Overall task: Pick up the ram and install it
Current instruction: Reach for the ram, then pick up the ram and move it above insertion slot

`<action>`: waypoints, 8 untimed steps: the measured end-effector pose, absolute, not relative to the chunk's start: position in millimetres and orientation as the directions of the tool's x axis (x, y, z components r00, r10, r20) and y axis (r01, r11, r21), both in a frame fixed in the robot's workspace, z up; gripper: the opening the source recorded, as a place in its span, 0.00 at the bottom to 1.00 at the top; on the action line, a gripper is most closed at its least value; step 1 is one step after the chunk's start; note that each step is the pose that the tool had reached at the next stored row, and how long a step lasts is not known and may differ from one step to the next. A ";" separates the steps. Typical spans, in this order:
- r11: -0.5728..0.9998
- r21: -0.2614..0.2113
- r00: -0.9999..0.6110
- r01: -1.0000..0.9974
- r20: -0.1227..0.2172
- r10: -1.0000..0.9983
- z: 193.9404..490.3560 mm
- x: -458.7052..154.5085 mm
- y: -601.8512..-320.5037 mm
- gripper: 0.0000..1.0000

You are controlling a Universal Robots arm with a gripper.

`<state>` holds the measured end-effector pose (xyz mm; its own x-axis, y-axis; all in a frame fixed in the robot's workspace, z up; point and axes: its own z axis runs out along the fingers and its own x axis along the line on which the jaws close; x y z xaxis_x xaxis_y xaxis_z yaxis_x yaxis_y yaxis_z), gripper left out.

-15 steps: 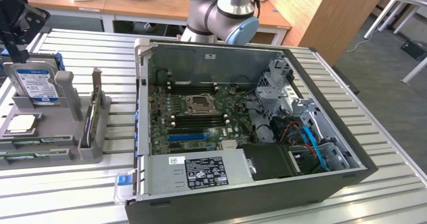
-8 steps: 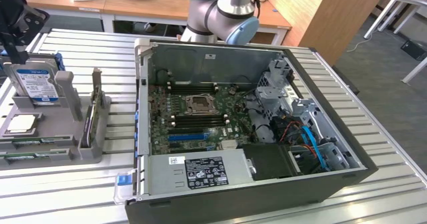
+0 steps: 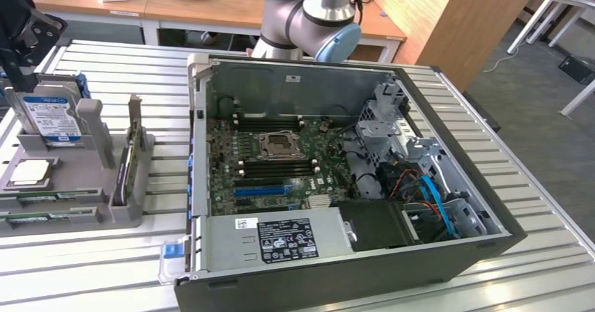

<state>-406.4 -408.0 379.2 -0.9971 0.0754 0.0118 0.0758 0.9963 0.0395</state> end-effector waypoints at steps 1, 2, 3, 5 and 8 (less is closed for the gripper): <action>0.996 0.039 -0.997 0.076 0.012 0.075 379.2 -406.4 -408.1 0.11; 0.996 0.039 -0.997 0.076 0.012 0.075 379.2 -406.4 -408.1 0.11; 0.996 0.039 -0.997 0.076 0.012 0.075 379.2 -406.4 -408.1 0.11; 0.996 0.039 -0.997 0.076 0.012 0.075 379.2 -406.4 -408.1 0.11; 0.996 0.039 -0.997 0.076 0.012 0.075 379.2 -406.4 -408.1 0.11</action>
<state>-406.4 -408.1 379.2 -0.9971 0.0752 0.0118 0.0757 0.9964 0.0395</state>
